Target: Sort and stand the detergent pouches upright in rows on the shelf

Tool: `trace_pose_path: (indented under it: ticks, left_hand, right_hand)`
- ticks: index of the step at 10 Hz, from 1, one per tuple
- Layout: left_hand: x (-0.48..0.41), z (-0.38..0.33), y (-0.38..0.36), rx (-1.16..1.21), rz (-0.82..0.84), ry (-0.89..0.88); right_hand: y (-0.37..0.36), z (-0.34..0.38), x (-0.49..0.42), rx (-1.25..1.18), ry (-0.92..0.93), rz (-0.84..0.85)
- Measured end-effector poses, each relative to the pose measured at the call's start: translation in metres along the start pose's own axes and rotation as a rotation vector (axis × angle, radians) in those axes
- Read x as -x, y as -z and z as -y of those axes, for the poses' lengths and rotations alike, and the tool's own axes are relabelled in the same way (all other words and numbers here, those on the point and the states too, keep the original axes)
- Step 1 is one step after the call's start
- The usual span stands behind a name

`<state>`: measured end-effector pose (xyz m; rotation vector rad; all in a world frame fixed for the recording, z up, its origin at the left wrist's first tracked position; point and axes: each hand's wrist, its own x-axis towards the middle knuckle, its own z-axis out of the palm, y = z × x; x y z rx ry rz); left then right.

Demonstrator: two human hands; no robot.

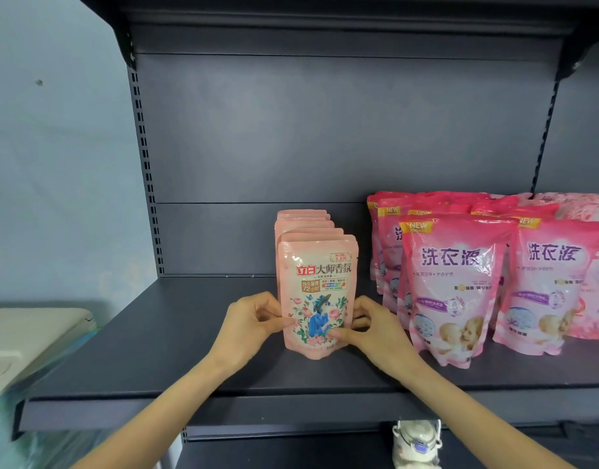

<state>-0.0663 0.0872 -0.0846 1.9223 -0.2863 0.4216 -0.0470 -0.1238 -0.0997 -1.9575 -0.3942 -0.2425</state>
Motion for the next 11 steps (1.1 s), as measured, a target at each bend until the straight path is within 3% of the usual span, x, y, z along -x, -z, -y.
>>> trace_pose_path:
  ticks: [9,11]
  left_hand:
    - [0.007,-0.001,0.005,-0.113,0.017,-0.062]
    - [0.02,0.0,0.011,-0.317,0.096,-0.106]
  right_hand:
    - [0.003,0.002,0.003,0.09,0.031,0.054]
    - [0.012,-0.008,0.011,0.397,0.112,0.08]
